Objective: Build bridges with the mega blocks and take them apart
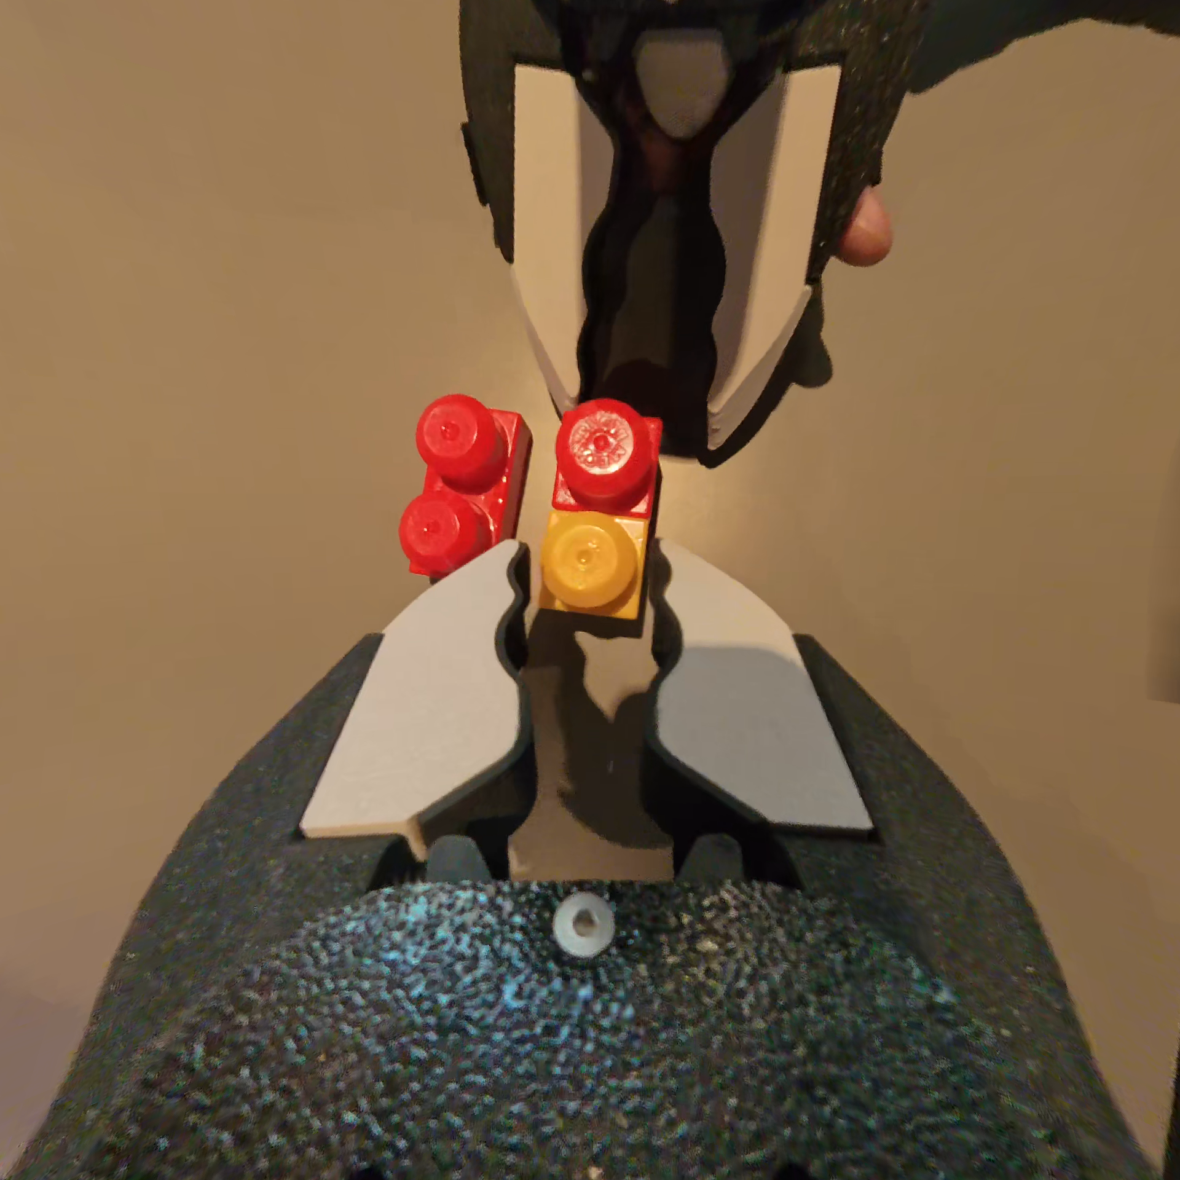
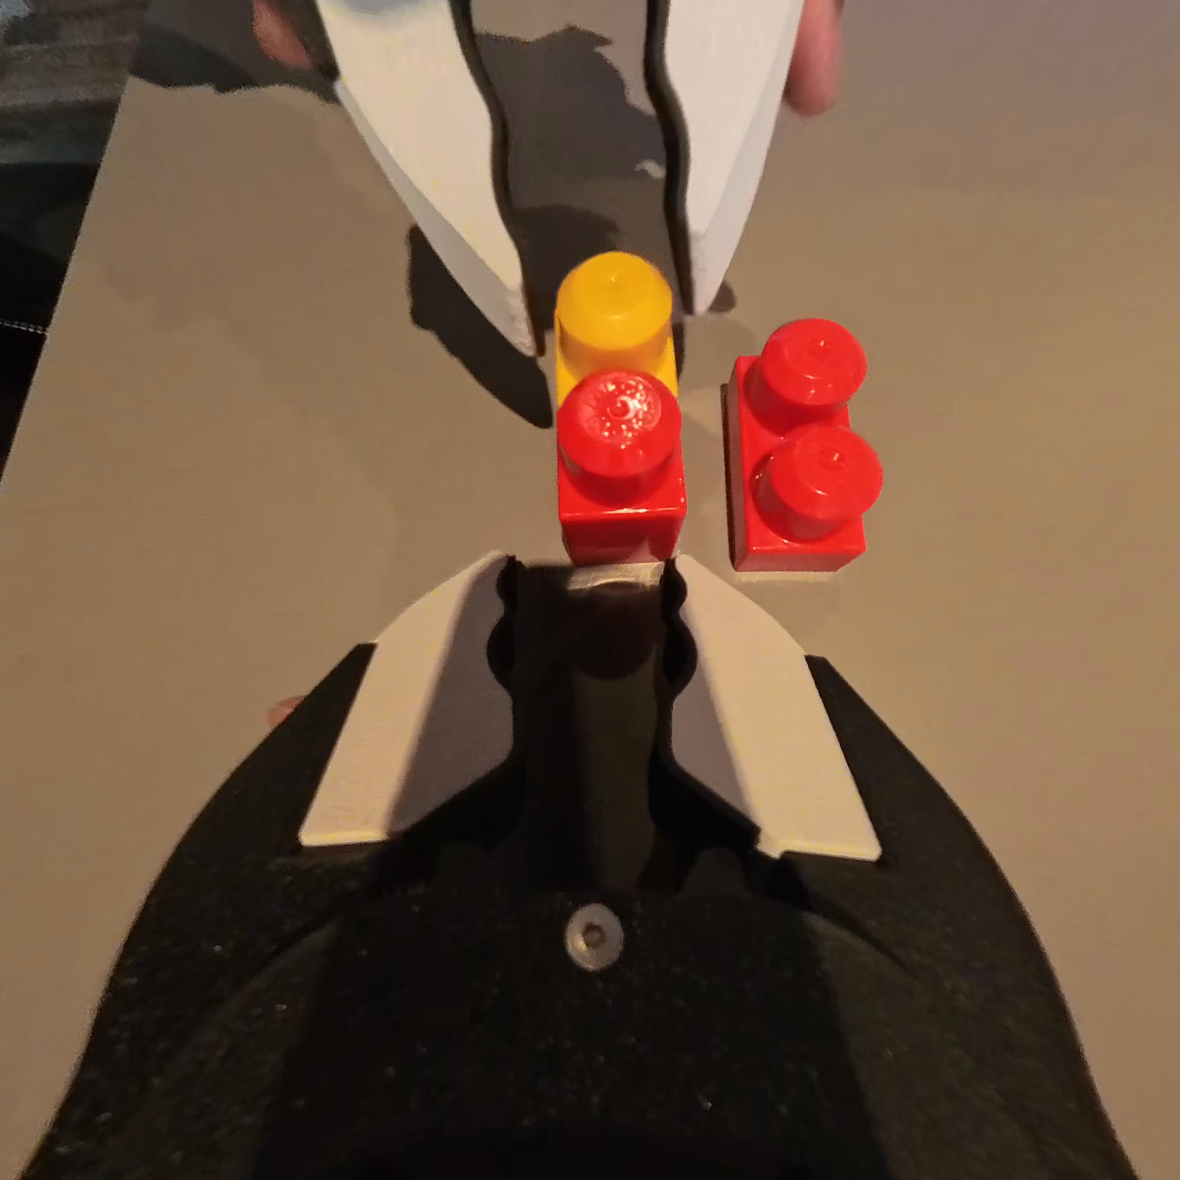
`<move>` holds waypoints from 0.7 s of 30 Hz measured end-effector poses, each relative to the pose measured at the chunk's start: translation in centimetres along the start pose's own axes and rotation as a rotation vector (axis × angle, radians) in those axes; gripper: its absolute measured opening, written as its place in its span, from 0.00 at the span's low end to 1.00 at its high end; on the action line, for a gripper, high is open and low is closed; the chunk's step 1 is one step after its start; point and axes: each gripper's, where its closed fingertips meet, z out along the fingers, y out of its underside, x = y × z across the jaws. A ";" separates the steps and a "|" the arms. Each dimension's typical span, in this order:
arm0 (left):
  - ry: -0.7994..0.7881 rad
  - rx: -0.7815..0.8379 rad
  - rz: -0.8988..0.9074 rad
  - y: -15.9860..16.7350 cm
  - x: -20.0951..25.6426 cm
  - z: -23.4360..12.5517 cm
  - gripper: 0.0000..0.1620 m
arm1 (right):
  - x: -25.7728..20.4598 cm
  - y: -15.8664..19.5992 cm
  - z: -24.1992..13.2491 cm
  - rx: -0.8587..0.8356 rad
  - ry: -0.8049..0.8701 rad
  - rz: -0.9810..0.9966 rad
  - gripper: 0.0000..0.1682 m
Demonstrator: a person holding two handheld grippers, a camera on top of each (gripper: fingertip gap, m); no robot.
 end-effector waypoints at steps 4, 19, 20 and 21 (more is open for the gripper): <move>-0.039 0.128 -0.045 -0.2 -0.3 -1.6 0.23 | 0.1 0.0 0.0 0.003 0.005 0.000 0.26; -0.083 0.318 -0.046 3.6 -4.9 -0.4 0.24 | 3.7 0.2 -2.0 0.081 0.117 0.098 0.26; -0.055 0.318 -0.045 3.6 -5.1 0.2 0.25 | 4.1 -0.2 -2.2 0.111 0.123 0.110 0.27; -0.030 0.310 -0.037 3.7 -5.2 0.9 0.25 | 4.6 -0.4 -2.3 0.131 0.136 0.121 0.27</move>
